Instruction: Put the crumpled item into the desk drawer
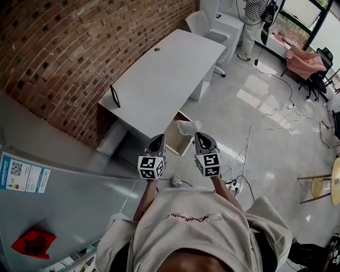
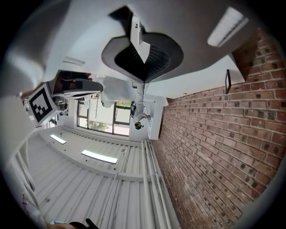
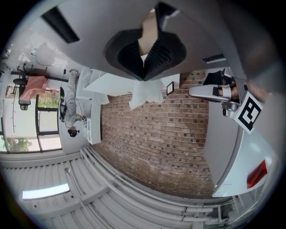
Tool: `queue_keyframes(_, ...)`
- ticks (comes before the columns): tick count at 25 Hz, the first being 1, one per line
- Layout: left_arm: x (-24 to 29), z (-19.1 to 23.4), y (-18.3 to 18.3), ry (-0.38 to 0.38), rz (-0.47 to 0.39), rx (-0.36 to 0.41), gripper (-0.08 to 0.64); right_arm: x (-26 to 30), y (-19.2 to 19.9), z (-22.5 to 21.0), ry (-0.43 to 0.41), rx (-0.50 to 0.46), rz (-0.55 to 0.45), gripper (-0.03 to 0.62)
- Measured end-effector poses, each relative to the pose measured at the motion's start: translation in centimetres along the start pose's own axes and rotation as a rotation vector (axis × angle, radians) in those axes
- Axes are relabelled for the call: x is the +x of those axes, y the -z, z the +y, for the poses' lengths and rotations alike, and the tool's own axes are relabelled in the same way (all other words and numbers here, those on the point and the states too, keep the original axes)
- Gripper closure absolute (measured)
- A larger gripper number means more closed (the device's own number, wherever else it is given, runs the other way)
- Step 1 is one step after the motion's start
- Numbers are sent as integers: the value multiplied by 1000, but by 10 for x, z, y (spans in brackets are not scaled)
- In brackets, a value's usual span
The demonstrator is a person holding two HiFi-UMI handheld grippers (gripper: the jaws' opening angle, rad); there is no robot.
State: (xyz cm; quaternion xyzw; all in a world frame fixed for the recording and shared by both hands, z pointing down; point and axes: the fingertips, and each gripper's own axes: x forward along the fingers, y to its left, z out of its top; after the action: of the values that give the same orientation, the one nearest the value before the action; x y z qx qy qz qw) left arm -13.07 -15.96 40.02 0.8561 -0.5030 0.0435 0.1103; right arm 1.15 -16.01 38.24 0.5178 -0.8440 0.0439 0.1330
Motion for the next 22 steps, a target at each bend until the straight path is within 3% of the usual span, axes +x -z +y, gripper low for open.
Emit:
queue_keyframes(11, 80, 63, -32, 44, -14, 41, 551, 88, -29, -39, 64, 3, -41, 578)
queue_keyframes(22, 116, 68, -21, 66, 34, 41, 551, 106, -6, -71, 84, 25, 17, 578)
